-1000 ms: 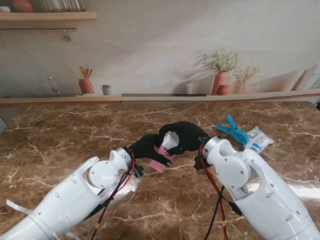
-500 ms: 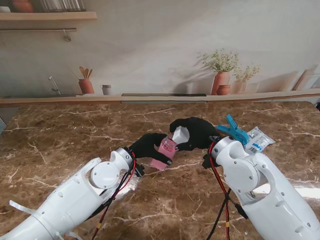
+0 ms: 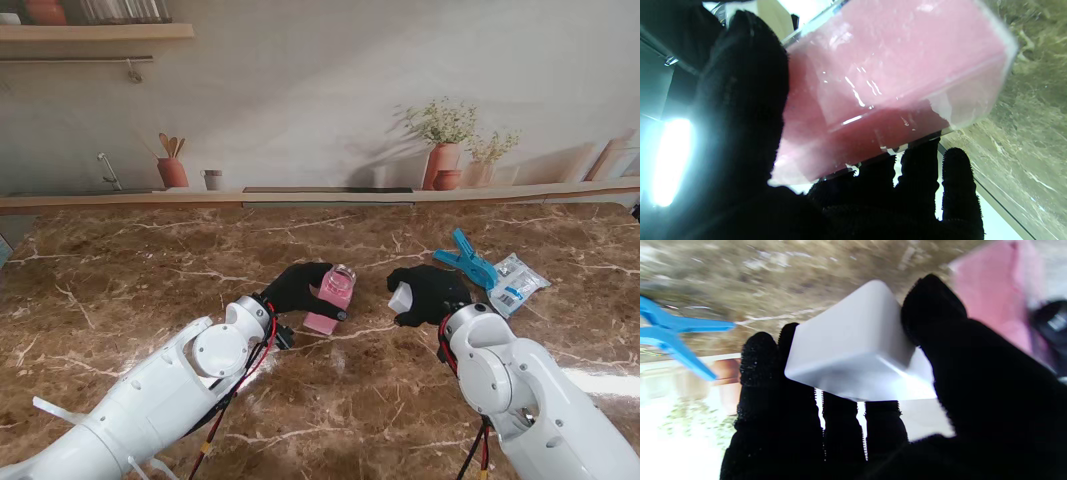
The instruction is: Fill the seasoning bottle
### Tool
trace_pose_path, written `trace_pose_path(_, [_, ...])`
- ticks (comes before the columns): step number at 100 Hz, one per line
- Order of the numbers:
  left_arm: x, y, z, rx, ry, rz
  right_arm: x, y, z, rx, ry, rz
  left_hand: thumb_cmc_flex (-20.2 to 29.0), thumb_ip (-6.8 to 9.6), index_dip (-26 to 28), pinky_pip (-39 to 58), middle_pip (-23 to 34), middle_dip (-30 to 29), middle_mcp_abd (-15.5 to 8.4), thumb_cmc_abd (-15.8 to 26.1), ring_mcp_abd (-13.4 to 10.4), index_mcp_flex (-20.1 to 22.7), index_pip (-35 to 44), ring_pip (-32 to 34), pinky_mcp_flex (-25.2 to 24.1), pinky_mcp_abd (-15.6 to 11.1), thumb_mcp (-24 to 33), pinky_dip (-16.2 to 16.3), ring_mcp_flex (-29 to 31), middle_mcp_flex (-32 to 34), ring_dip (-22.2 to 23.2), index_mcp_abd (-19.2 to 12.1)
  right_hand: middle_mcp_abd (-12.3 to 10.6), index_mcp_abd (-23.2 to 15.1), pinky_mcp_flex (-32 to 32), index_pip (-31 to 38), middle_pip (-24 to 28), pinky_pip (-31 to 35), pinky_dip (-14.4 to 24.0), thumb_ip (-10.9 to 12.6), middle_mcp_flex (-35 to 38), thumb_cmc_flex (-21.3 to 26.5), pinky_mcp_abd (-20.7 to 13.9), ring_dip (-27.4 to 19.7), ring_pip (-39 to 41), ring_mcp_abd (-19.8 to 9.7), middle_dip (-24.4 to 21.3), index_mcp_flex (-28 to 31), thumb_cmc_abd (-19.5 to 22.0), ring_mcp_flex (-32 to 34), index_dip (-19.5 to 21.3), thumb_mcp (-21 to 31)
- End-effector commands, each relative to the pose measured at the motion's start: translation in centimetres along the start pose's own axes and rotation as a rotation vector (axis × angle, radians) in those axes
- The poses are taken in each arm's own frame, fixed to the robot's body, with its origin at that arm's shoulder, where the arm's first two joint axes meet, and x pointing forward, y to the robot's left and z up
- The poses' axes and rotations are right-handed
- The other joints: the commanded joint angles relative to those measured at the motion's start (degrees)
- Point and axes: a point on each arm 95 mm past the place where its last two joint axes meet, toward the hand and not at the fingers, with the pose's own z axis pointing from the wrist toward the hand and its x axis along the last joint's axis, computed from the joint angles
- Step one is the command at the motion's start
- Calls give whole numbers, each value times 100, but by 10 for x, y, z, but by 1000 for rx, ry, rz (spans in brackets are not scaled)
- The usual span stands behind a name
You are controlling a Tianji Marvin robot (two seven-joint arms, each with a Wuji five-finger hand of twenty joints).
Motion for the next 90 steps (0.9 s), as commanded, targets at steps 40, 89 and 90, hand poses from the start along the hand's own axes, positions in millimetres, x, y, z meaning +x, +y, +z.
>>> trace_pose_path(40, [0, 1, 3, 28, 8, 3, -47, -70, -23, 247, -213, -163, 416, 14, 522, 82, 220, 258, -841, 1207, -286, 474, 1443, -111, -124, -75, 2549, 115, -132, 584, -54, -1733, -825, -47, -417, -189, 177, -159, 93, 576, -38, 382, -360, 218, 782, -1055, -168, -150, 826, -39, -63, 950])
trace_pose_path(89, [0, 1, 1, 25, 4, 10, -62, -95, -27, 300, -260, -165, 445, 15, 550, 15, 250, 307, -844, 1273, -265, 449, 1421, -115, -145, -59, 2466, 94, -148, 547, -50, -1733, -784, 220, -1167, -876, -143, -565, 152, 1009, -1031, -703, -406, -616, 50, -1115, -817, -937, 741, -944, -117, 238])
trace_pose_path(90, [0, 1, 1, 25, 4, 10, -62, -95, -28, 301, -259, -167, 445, 15, 551, 15, 250, 308, -848, 1273, -267, 451, 1422, -115, -144, -56, 2465, 94, -149, 546, -50, -1736, -781, 230, -1186, -890, -161, -575, 153, 1004, -1063, -732, -408, -623, 34, -1120, -826, -960, 727, -977, -119, 210])
